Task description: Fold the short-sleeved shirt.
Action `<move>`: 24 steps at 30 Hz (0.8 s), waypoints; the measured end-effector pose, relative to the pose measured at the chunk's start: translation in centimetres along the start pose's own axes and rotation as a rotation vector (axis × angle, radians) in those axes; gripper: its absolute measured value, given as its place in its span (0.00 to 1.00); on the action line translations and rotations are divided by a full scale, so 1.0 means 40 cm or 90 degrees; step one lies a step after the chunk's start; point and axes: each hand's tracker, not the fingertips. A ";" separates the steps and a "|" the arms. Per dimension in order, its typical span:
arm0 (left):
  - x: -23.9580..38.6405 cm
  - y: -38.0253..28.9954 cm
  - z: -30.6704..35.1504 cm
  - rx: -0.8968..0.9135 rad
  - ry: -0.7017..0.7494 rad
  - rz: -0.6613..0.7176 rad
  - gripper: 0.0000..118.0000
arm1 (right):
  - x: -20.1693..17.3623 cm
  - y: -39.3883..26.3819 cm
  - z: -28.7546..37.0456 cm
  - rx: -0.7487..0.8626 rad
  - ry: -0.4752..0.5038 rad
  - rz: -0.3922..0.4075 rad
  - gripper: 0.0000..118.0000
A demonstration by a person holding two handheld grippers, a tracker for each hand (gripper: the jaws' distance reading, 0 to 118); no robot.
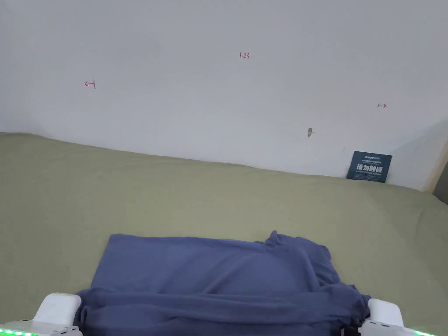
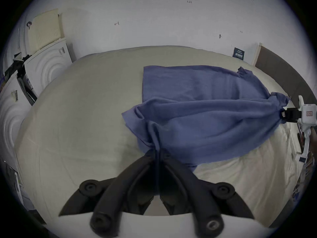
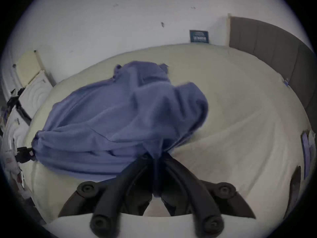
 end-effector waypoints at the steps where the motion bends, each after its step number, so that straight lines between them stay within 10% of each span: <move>1: -0.007 0.000 0.006 0.001 -0.003 0.003 0.02 | -0.001 -0.006 0.002 -0.010 -0.021 0.010 0.08; 24: -0.078 -0.147 0.319 0.006 -0.043 -0.103 0.02 | -0.021 -0.229 0.478 -0.083 0.052 0.054 0.08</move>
